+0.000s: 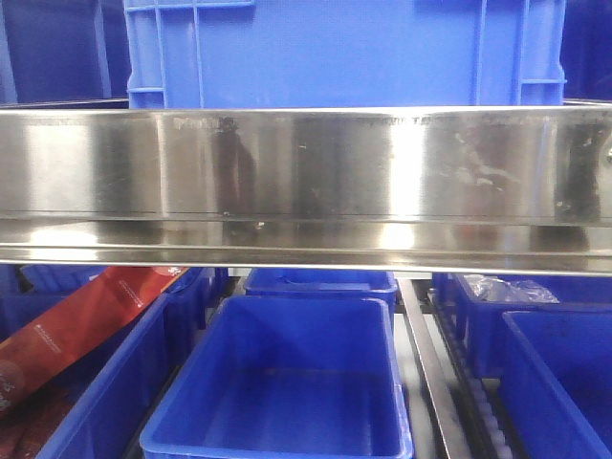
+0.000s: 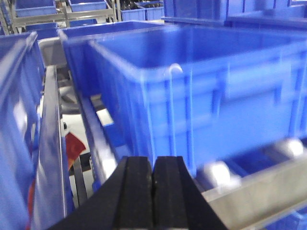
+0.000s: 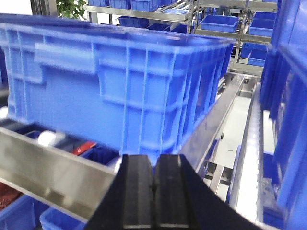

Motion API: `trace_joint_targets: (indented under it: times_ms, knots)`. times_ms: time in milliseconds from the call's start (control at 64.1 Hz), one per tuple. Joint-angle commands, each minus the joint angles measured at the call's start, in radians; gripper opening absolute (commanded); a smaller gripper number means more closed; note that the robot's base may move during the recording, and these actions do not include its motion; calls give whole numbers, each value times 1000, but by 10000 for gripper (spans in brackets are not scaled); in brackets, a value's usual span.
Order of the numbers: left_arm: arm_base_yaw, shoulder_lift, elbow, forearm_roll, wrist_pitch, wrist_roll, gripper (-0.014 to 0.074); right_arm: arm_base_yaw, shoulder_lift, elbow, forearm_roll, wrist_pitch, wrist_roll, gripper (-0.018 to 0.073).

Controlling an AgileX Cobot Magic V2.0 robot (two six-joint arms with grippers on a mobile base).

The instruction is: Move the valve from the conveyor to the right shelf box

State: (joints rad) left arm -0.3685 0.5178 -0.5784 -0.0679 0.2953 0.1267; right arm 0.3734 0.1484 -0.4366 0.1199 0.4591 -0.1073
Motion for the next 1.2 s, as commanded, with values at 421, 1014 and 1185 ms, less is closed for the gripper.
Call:
trace_joint_targets:
  times_ms: [421,1014,1185]
  knots:
    - [-2,-187,211,-13,-191,-8,-111,-1,-54,61,-11,-19,-4,-162]
    - [40,-202,228,9,-194,-8,-111,-1,-54,61,-11,-19,-4,-162]
    - [193,-309,312,8,-194,-8,-111,-1,-54,61,-11,-19,-4,-162]
